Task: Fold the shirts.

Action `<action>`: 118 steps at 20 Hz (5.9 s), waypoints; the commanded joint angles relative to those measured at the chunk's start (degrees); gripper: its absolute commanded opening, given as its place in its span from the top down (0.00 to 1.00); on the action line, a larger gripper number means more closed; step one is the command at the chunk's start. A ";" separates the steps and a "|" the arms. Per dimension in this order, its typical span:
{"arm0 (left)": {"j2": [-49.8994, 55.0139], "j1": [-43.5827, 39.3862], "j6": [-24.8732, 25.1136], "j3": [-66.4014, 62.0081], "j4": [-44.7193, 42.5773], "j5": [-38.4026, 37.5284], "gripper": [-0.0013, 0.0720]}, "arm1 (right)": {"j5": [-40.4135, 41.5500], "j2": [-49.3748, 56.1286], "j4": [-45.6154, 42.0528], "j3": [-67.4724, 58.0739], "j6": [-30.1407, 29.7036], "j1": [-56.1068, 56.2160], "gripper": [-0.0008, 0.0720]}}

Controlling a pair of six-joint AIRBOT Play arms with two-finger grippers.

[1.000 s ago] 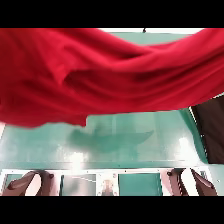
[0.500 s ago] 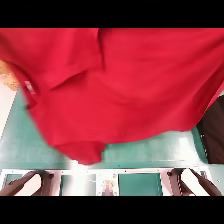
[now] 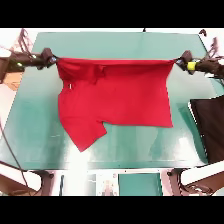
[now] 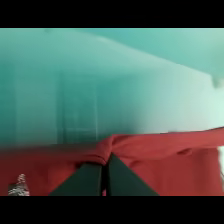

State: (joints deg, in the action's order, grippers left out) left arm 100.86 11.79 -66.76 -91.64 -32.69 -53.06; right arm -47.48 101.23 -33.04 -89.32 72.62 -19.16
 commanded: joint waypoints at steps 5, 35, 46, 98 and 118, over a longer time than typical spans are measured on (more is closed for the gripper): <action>7.39 0.59 -0.17 0.22 -3.15 8.50 0.96 | -0.68 15.13 -0.09 -11.13 1.92 0.37 0.96; 7.30 -2.51 -10.84 -1.66 -17.79 -16.61 0.23 | -28.22 13.09 -19.56 -11.52 12.07 -2.29 0.56; -15.54 5.33 -13.68 22.43 -24.81 -31.28 0.32 | -33.42 -16.83 -30.01 18.97 12.02 -10.69 0.59; -52.35 -8.17 -26.77 44.78 -22.18 -16.52 0.96 | -14.93 -48.70 -13.68 50.03 13.94 -16.02 0.96; -5.97 -4.90 -15.85 4.00 -6.95 5.20 0.00 | -14.80 6.38 -8.87 -7.69 12.28 -6.71 0.33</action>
State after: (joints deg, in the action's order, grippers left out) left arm 93.62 5.21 -83.72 -83.74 -41.30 -46.96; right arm -55.16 105.21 -41.76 -91.96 88.23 -22.70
